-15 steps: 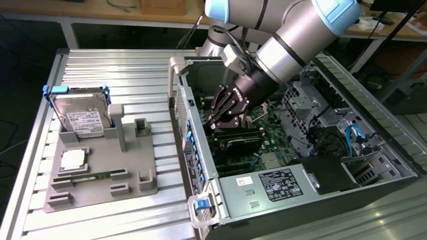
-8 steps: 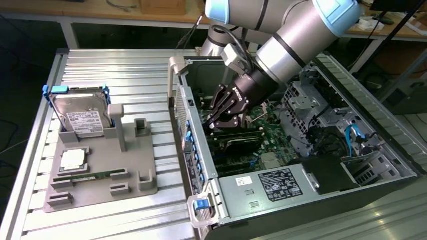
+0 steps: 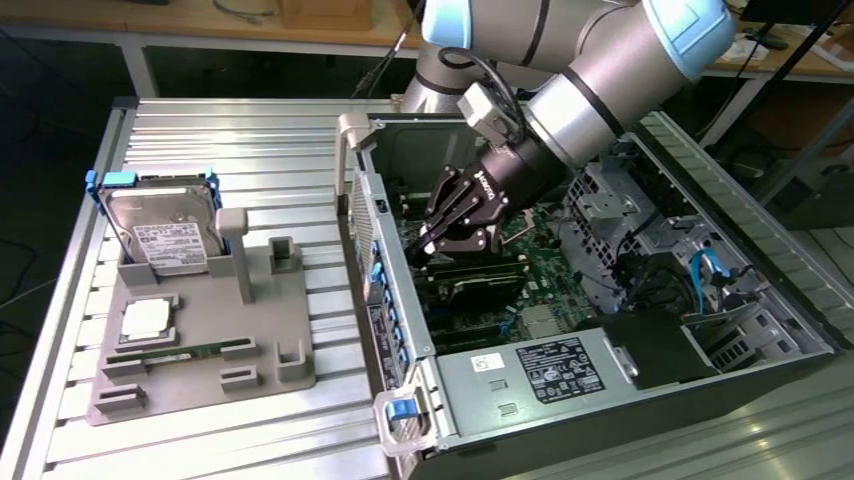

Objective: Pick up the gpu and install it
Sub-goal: 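Press down on the gpu until it lock into place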

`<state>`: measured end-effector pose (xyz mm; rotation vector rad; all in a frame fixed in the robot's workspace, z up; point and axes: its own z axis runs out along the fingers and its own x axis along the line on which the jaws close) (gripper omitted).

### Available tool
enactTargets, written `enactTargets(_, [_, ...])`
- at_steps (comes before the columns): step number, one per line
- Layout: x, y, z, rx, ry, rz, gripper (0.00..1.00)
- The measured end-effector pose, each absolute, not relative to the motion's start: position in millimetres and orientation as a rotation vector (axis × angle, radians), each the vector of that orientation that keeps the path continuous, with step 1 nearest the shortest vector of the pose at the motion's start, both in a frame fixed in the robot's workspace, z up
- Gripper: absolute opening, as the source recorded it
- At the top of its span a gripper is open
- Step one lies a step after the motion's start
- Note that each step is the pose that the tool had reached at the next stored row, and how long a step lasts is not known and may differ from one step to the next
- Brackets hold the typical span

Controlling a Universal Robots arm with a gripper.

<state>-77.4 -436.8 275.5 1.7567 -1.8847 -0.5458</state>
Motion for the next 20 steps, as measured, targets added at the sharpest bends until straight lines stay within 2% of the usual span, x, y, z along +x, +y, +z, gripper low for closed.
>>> enactTargets(10, [-85,-437,275,1.759,-1.884,-0.545,0.11])
enactTargets(20, [-88,-437,273,1.803,-1.916,-0.481,0.11])
